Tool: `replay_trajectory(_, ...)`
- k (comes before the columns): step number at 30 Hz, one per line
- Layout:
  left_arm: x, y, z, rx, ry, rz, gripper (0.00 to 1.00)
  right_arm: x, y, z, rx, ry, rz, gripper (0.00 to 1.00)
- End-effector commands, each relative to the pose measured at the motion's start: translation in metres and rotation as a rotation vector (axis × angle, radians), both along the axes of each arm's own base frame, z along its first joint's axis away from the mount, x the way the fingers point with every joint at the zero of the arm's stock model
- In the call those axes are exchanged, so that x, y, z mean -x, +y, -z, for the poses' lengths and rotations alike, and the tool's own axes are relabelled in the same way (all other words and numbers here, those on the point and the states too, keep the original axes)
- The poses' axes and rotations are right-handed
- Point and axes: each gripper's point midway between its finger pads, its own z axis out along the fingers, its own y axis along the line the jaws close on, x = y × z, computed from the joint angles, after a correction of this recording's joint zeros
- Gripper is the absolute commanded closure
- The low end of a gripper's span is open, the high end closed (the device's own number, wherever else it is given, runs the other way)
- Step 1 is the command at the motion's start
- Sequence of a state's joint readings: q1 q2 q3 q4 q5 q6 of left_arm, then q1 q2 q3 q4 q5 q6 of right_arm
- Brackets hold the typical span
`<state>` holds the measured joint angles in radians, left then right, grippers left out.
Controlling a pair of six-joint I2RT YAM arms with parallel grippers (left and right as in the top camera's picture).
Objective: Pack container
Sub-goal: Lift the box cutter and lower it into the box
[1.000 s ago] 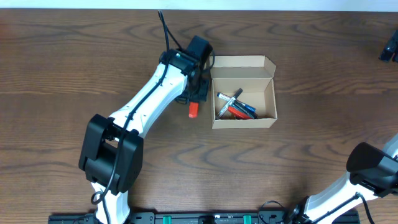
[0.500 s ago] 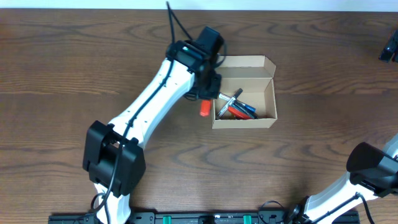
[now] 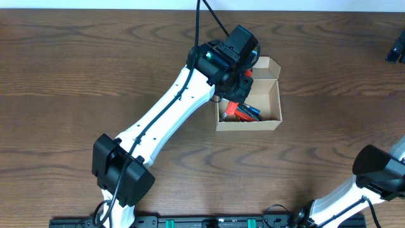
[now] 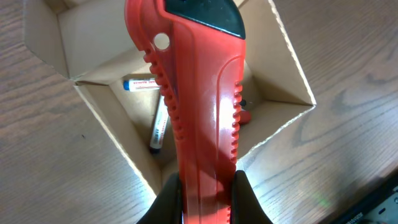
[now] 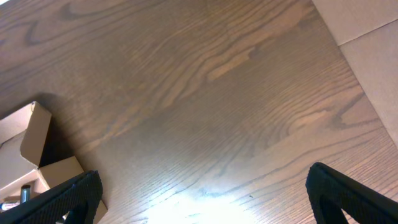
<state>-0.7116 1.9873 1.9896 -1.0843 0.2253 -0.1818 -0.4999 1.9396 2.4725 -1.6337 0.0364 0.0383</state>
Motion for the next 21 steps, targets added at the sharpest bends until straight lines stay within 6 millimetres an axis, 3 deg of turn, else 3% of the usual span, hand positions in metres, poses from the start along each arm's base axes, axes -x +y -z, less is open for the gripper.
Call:
replay_trajectory(1,-0.006,-0.004,0.007,-0.011,-0.008,0.015,0.94,0.005,0.001,-0.013,0.014,-0.034,0.012,0.01)
replay_trajectory(11,-0.004,-0.025,0.046,-0.001,0.079,0.058,0.94,0.005,0.001,-0.013,0.014,-0.034,0.012,0.00)
replay_trajectory(21,-0.007,-0.027,0.072,-0.033,0.109,0.070,0.94,0.005,0.001,-0.013,0.014,-0.034,0.012,0.01)
